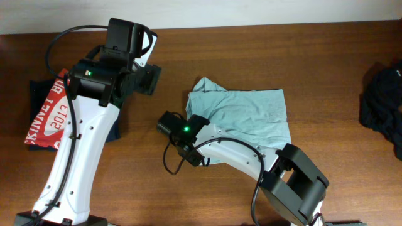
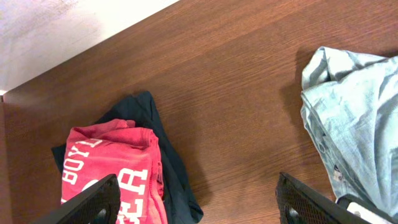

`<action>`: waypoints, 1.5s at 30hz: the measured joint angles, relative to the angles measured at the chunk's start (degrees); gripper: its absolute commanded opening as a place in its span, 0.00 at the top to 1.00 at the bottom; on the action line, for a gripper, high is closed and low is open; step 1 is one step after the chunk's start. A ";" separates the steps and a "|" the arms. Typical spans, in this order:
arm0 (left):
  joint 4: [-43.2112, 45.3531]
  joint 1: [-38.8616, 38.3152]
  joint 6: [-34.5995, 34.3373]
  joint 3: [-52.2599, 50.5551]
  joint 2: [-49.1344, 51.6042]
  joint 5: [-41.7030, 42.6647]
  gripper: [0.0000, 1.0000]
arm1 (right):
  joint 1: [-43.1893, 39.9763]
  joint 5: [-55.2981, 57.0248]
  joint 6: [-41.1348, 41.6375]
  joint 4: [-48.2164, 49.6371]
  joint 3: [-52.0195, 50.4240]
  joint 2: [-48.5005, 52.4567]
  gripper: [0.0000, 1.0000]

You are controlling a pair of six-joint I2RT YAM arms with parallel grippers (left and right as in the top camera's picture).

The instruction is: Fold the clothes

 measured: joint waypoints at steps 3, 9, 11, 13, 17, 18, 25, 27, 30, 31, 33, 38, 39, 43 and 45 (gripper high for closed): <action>0.00 0.00 0.00 0.00 0.00 0.00 0.20 | 0.00 -1.64 0.04 -0.04 1.03 0.00 0.96; 0.00 0.00 -0.02 0.00 0.00 0.00 0.20 | 0.11 -3.23 0.02 -0.63 3.39 -0.04 0.96; 0.00 0.00 -0.02 0.00 0.00 0.00 0.20 | 0.35 -3.48 0.07 -0.66 3.61 -0.04 0.96; 0.00 -0.02 -0.02 0.00 0.00 0.00 0.20 | 0.63 -3.63 0.02 -0.72 3.61 -0.04 0.91; 0.00 -0.02 0.00 0.00 0.00 0.00 0.20 | 0.85 -4.15 0.02 -0.87 3.63 -0.04 0.74; 0.00 -0.02 -0.02 0.00 0.00 0.00 0.20 | 0.85 -4.31 0.00 -0.87 3.63 -0.04 0.75; 0.07 0.00 -0.02 0.00 0.00 0.00 0.05 | 0.72 -5.51 0.76 -0.81 3.63 -1.73 0.70; 0.42 -0.02 -0.09 0.00 0.00 -0.02 0.04 | 0.15 -5.70 1.99 -0.85 3.63 -4.04 0.68; 0.66 -0.02 -0.24 0.00 0.00 0.37 0.04 | -1.99 -6.05 4.22 -1.57 3.63 -7.41 0.59; 0.66 -0.02 -0.24 0.00 0.00 1.05 0.06 | -3.54 -6.16 5.53 -2.10 3.65 -8.87 0.54; 0.68 0.04 -0.22 0.00 0.00 3.30 0.21 | -7.96 -6.58 8.48 -3.41 3.65 -11.72 0.54; 0.79 0.04 0.28 -0.02 2.12 9.99 0.60 | -23.12 -10.49 14.08 -7.08 4.09 -16.04 0.67; 0.87 0.02 0.37 -0.02 3.45 11.45 0.69 | -26.45 -12.04 14.69 -8.15 4.22 -16.15 0.73; 1.16 0.02 2.21 -0.11 11.23 17.79 0.96 | -38.12 -16.76 16.46 -13.29 4.28 -15.34 0.96; 2.05 0.02 3.28 -0.26 16.13 22.03 0.99 | -42.12 -17.97 16.65 -15.61 4.24 -14.19 0.96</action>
